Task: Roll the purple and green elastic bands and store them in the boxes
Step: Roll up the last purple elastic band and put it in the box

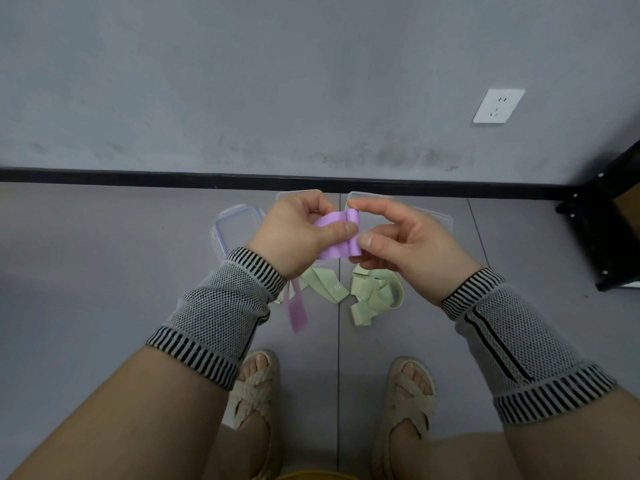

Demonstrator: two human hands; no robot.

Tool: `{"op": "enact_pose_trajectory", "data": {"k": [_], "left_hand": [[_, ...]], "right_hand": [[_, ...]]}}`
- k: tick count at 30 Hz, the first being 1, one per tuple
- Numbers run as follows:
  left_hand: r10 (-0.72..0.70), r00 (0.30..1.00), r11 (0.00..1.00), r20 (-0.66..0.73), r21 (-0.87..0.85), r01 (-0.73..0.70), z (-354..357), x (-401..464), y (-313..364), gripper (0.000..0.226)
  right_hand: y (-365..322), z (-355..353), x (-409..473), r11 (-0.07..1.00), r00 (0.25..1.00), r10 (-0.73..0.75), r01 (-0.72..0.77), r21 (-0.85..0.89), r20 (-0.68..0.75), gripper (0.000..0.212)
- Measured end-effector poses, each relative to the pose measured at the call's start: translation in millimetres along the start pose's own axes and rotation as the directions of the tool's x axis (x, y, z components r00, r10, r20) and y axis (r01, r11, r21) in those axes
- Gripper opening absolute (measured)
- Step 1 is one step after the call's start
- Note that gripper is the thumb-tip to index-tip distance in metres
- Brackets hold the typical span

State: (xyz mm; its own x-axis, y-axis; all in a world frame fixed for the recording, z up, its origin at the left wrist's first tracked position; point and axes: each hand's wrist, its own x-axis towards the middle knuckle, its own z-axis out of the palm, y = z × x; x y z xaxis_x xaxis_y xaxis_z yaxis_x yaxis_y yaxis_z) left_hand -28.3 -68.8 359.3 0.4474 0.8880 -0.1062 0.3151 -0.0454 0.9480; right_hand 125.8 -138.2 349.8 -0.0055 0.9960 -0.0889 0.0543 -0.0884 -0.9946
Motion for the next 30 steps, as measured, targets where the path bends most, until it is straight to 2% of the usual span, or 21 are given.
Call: {"op": "enact_pose_trajectory", "data": {"k": [5,11,19,22,24,27,30], "left_hand": [[-0.018,1.000,0.999,0.009,-0.032,0.018,1.9,0.7,-0.1,0.025],[-0.020,1.000,1.000,0.009,0.019,0.020,0.4,0.5,2.1,0.018],[-0.037,0.999,0.999,-0.003,-0.021,0.037,-1.9,0.2,3.0,0.017],[-0.016,1.000,0.999,-0.020,0.039,0.017,-0.4,1.0,1.9,0.028],[-0.010,1.000,0.998,-0.022,0.061,0.011,0.1,1.2,1.7,0.028],[-0.022,1.000,0.999,-0.010,0.033,0.023,-1.4,0.6,2.9,0.015],[-0.014,1.000,1.000,-0.014,0.016,0.014,-4.3,-0.3,3.2,0.014]], "right_hand": [[-0.3,-0.3,0.1,0.996,0.999,0.032,-0.032,0.078,0.007,0.040],[-2.1,-2.3,-0.6,0.995,1.000,0.015,-0.014,0.099,-0.006,0.039],[0.4,0.2,2.4,0.996,0.998,-0.051,0.048,-0.080,-0.032,0.042],[1.5,2.0,2.8,0.991,0.997,-0.063,0.057,-0.121,-0.045,0.041],[2.1,4.2,3.1,0.987,0.995,-0.081,0.072,-0.145,-0.055,0.040],[1.6,6.1,3.4,0.989,0.994,-0.094,0.086,-0.123,-0.059,0.041],[-0.4,3.9,1.7,0.995,0.997,-0.077,0.075,-0.066,-0.018,0.040]]}}
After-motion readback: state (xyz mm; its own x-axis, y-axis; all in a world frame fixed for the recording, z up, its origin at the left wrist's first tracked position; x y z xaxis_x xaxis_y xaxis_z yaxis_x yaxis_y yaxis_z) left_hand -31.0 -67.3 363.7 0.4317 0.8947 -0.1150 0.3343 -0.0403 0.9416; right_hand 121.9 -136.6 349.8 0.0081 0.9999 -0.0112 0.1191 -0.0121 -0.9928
